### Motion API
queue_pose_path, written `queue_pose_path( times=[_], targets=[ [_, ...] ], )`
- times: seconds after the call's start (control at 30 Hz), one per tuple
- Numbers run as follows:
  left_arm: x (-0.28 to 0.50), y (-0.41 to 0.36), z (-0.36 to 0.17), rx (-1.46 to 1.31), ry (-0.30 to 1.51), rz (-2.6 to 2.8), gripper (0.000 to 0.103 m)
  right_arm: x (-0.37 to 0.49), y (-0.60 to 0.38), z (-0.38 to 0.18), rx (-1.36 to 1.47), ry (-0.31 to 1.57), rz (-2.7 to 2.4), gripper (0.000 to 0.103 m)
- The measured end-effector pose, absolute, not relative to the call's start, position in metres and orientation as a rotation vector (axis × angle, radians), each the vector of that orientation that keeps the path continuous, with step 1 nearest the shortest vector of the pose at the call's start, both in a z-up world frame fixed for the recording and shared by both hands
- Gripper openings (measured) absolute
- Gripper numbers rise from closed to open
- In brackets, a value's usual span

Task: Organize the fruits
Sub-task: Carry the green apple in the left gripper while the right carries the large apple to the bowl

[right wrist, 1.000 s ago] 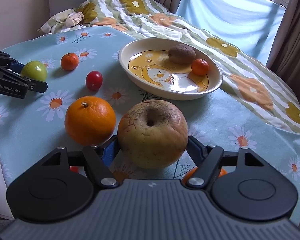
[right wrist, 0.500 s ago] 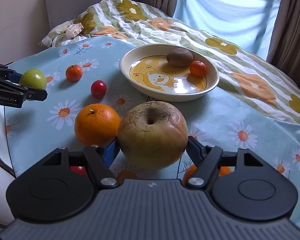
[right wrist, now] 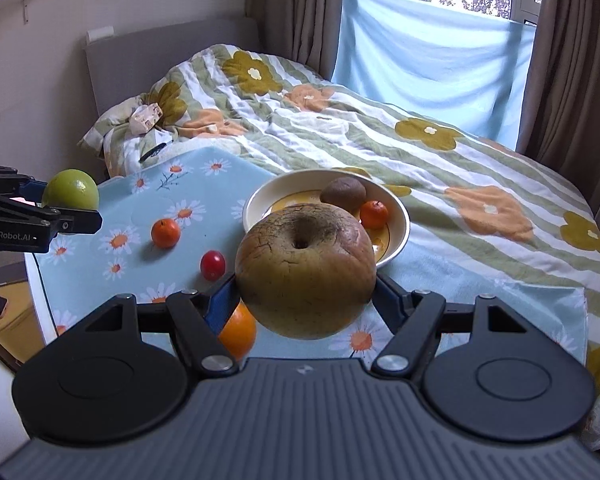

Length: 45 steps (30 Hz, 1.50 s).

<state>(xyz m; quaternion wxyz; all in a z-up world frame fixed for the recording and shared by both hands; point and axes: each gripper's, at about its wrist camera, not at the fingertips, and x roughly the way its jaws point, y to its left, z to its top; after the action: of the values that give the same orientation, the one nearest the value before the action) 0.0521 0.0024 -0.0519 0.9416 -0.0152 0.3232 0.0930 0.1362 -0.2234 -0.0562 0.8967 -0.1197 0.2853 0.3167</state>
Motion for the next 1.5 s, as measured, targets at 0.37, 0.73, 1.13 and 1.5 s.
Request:
queue_pose_path(
  times=[0.37,0.73,1.13,1.5],
  targets=[
    [0.099,0.021,-0.011,-0.028,0.580,0.113,0.061,0.157,-0.206,-0.013,-0.200,0.552,0.588,0.087],
    [0.177,0.034,-0.018,0.031,0.594,-0.066,0.061,0.202,-0.181,-0.017,-0.117,0.614,0.423,0.087],
    [0.255,0.023,-0.075,0.141,0.688,-0.244,0.061,0.257,-0.164,-0.050,-0.039,0.692,0.273,0.087],
    [0.294,0.005,-0.120,0.247,0.768,-0.329,0.061,0.280,-0.166,-0.073,-0.009,0.739,0.190,0.087]
  ],
)
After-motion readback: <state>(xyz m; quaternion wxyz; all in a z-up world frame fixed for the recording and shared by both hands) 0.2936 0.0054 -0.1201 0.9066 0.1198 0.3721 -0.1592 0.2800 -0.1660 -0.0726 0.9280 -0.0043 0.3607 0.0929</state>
